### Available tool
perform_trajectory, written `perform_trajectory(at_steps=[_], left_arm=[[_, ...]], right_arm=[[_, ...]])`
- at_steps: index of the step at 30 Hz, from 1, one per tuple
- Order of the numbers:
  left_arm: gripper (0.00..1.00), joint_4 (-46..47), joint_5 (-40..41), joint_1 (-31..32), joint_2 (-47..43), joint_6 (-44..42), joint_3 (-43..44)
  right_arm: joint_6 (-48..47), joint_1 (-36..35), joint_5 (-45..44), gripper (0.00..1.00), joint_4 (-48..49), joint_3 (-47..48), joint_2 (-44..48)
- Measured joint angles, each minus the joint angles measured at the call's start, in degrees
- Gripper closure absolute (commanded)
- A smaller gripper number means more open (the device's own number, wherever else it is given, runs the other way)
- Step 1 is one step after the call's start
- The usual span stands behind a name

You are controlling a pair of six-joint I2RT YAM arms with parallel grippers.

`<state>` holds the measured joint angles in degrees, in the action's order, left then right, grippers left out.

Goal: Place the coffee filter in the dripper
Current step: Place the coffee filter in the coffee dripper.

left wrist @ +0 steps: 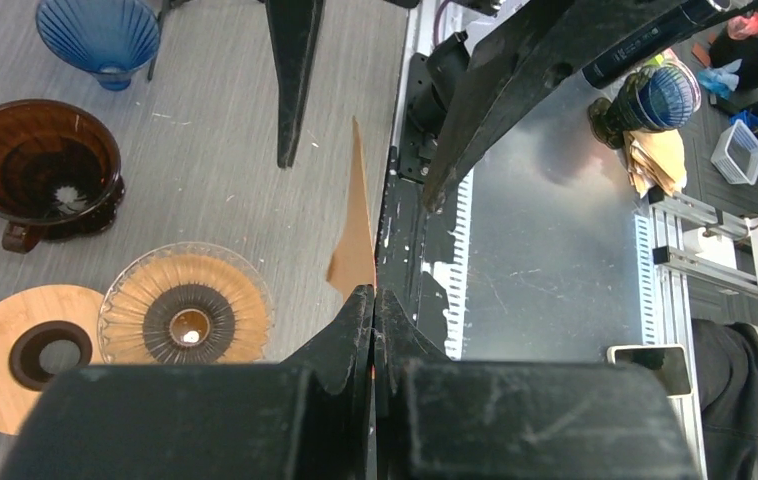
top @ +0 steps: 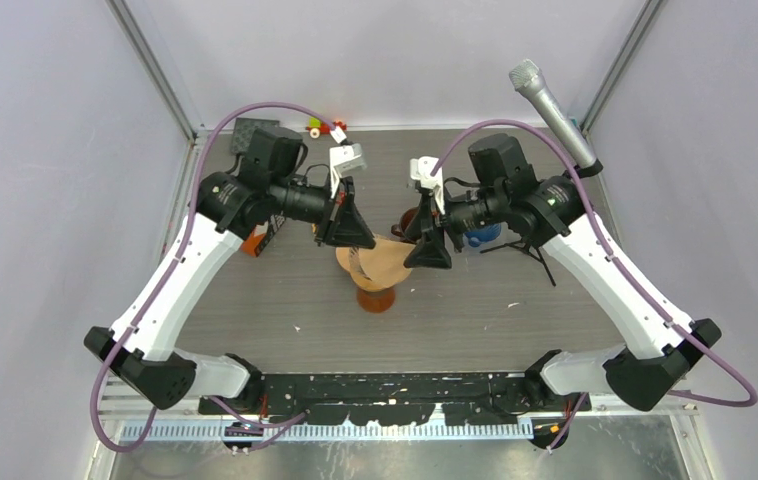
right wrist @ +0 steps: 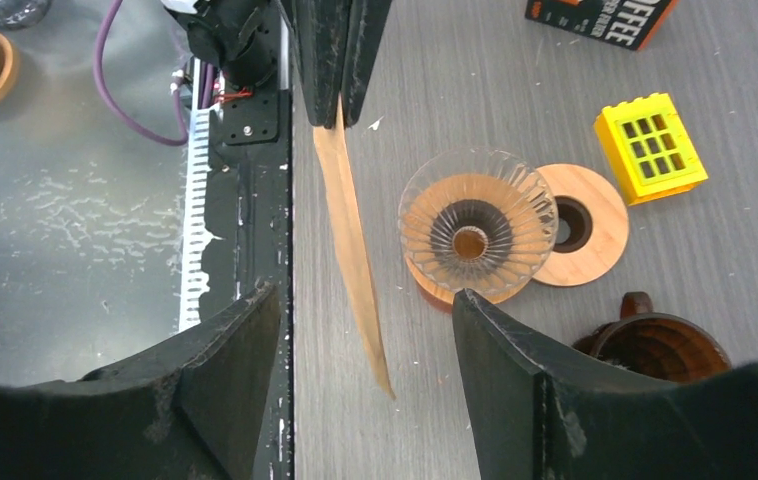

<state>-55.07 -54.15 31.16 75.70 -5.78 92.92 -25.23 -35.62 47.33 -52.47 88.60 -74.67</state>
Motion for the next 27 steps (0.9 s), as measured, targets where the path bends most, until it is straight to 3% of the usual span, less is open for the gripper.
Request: perform_trajectory(at_steps=[6, 10, 12, 16, 19, 25, 27], left_arm=[[1.00, 0.37, -0.02, 0.50, 1.44, 0.07, 0.00], [1.00, 1.70, 0.26, 0.50, 1.46, 0.72, 0.00], [1.00, 2.43, 0.74, 0.50, 1.46, 0.87, 0.00], [0.73, 5.46, 2.19, 0.46, 1.01, 0.81, -1.42], [0.60, 8.39, 3.06, -0.52, -0.55, 0.92, -4.31], [0.28, 17.73, 1.44, -8.33, -6.82, 4.09, -14.10], [0.23, 19.85, 0.83, -10.40, -7.48, 4.70, -15.80]], right_arm=[[-0.79, -0.61, 1.51, 0.68, -0.13, -1.38, -1.60], [-0.59, -0.61, 2.60, 0.99, -0.15, -2.45, -1.73], [-0.13, -0.61, 3.10, 0.99, 0.11, -2.89, -1.73], [1.05, -0.55, 3.54, 1.00, 2.19, -4.55, -1.44], [3.04, 0.33, 3.65, 1.00, 3.54, -6.47, -0.66], [8.61, 5.68, 8.04, 1.00, 8.28, -8.46, 2.36], [11.10, 7.48, 10.34, 1.00, 10.43, -9.09, 3.56]])
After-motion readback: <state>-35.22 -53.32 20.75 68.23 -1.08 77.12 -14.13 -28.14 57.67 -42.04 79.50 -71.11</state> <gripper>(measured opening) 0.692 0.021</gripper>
